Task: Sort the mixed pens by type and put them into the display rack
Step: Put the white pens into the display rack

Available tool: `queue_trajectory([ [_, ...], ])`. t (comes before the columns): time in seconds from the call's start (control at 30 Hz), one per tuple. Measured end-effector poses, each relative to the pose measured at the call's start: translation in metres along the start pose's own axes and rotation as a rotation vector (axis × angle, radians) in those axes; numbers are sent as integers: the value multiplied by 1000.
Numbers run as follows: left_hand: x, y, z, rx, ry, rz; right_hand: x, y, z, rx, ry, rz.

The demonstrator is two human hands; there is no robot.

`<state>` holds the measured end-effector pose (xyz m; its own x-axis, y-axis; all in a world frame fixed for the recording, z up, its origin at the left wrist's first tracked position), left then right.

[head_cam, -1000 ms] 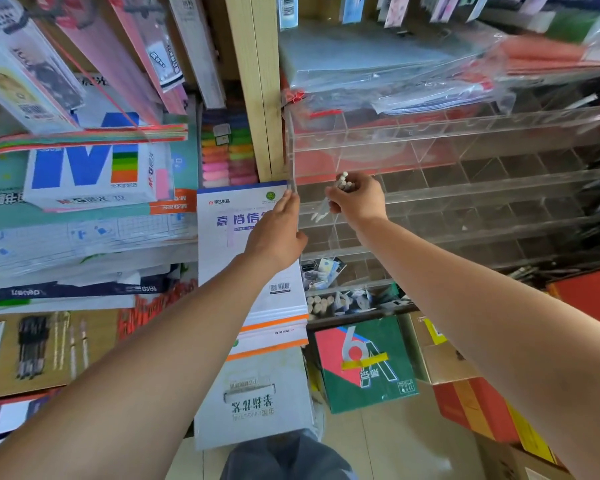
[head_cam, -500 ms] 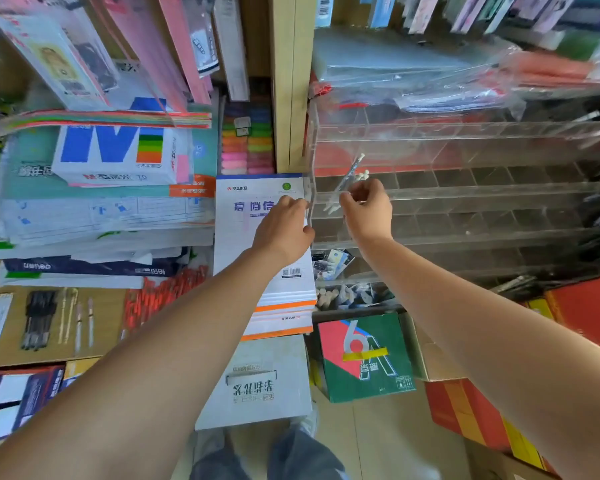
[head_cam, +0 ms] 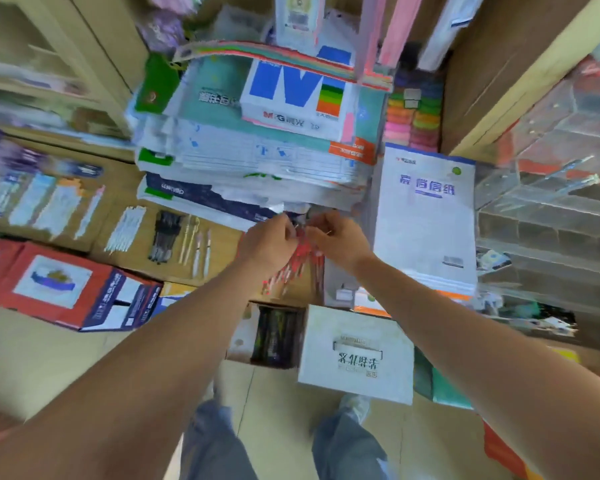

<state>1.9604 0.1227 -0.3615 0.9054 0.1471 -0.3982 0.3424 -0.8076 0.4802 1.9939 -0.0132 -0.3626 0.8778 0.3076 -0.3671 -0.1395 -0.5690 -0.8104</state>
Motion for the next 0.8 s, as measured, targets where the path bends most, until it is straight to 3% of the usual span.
queue_trajectory([
  [0.2, 2, -172, -14, 41, -130, -90, 36, -13, 151, -97, -111, 135],
  [0.4, 18, -307, -11, 36, -235, -161, 73, 1, 263, -153, -114, 250],
  [0.63, 64, -386, 28, -27, -271, -138, 127, 33, 338, -278, -117, 314],
  [0.8, 95, -403, 50, 64, -163, -77, 163, 51, 369, -410, -86, 255],
])
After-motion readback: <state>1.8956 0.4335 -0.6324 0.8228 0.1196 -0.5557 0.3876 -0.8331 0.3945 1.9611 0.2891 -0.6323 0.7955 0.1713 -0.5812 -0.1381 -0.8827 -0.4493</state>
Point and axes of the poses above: each hand's wrist, its own x-axis towards the middle knuckle, its own z-axis out of the palm, y = z × x, the point moved 2 cm from there along x, towards the middle knuckle, and after that the axes turned 2 degrees about -y, right-handed, at the moved point
